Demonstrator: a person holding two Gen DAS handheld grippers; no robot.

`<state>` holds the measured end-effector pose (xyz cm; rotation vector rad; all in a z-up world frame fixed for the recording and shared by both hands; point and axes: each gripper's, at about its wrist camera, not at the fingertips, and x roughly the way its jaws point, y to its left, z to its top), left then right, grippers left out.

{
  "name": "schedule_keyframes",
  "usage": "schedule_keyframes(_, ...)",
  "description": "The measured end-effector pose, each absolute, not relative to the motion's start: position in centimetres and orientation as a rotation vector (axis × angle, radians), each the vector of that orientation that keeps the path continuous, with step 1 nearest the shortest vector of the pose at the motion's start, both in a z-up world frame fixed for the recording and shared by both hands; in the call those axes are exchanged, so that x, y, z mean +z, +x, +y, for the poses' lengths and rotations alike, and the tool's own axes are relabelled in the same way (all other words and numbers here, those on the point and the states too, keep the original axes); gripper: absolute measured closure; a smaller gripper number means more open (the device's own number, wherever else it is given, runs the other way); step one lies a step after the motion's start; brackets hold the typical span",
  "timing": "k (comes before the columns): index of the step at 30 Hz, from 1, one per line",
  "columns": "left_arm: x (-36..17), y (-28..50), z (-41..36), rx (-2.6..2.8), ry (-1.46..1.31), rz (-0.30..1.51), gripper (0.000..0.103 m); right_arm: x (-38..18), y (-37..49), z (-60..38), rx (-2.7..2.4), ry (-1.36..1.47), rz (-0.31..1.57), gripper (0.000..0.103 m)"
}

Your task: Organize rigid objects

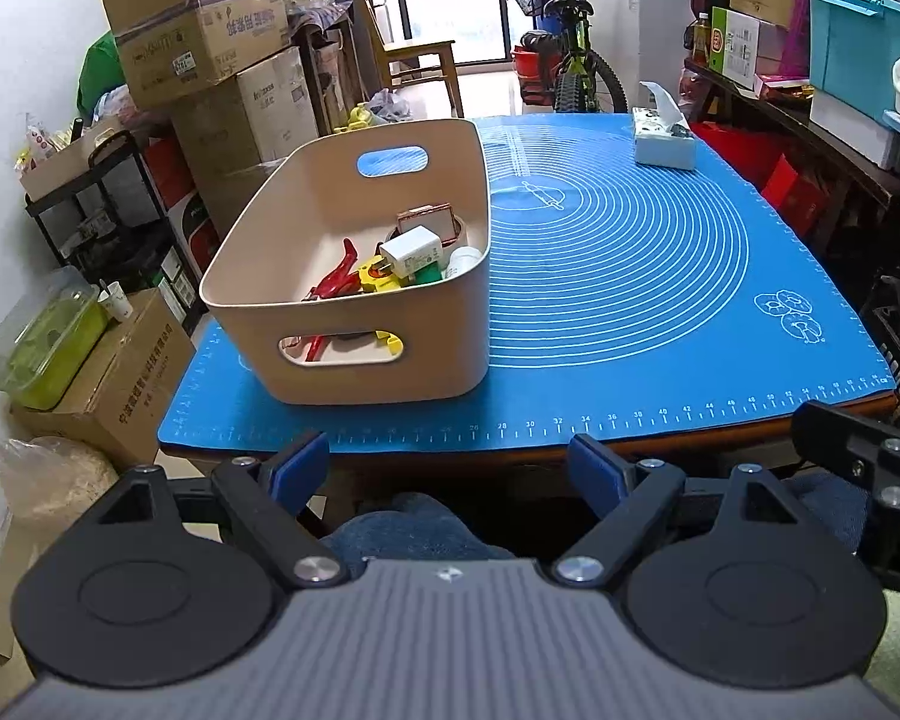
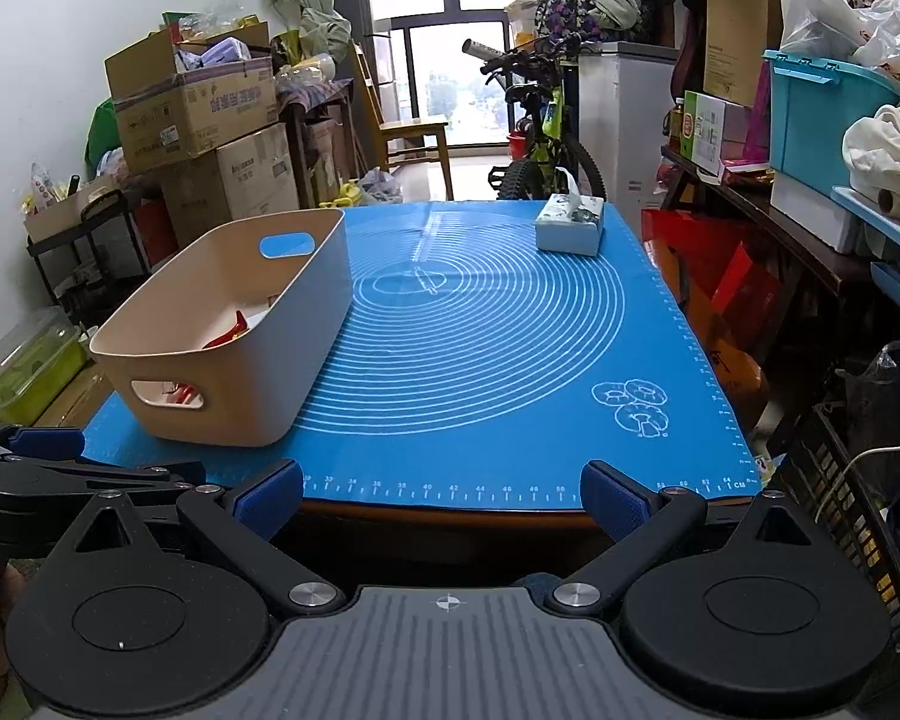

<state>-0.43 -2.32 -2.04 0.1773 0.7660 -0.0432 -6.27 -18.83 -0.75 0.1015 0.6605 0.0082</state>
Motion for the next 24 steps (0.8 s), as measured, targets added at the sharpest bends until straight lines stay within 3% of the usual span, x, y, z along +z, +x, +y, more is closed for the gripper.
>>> schedule_keyframes(24, -2.09, -0.36, -2.20, -0.047, 0.167, 0.772, 0.016, -0.89, -6.17, -18.87, 0.001, 0.103, 0.663, 0.004)
